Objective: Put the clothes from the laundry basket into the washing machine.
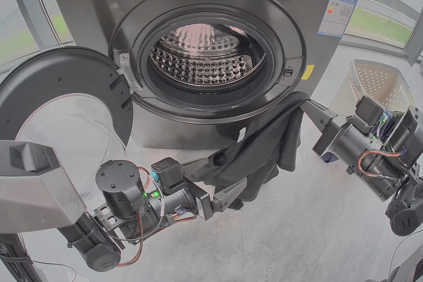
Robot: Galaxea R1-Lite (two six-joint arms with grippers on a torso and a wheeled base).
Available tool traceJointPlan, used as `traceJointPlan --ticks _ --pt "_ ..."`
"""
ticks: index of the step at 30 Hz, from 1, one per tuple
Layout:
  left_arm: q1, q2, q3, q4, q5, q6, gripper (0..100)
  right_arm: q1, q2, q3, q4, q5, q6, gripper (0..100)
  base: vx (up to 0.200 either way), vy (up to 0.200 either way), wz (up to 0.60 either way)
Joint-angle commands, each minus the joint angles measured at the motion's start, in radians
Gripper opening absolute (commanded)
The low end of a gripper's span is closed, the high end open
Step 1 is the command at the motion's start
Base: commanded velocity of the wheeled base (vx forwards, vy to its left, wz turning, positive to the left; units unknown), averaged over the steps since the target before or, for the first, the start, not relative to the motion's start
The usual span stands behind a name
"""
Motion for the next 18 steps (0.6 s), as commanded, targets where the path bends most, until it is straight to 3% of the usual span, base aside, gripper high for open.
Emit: traceJointPlan --ticks 1,7,10,18 --pt "0.002 0.075 0.013 0.0 0.001 0.002 100 -0.005 -0.007 -0.007 0.0 -0.002 0.002 0 0.0 0.0 0.0" --pt "0.013 0.121 0.015 0.0 0.003 0.007 100 -0.013 -0.006 -0.018 0.0 -0.008 0.002 0 0.0 0.0 0.0" --pt "0.021 0.158 0.013 0.0 0.004 0.012 100 -0.005 -0.006 -0.024 0.0 -0.036 0.002 0 0.0 0.0 0.0" --pt "0.039 0.243 -0.023 -0.001 0.009 0.016 100 0.001 -0.006 -0.027 0.002 -0.036 0.002 0 0.0 0.0 0.0"
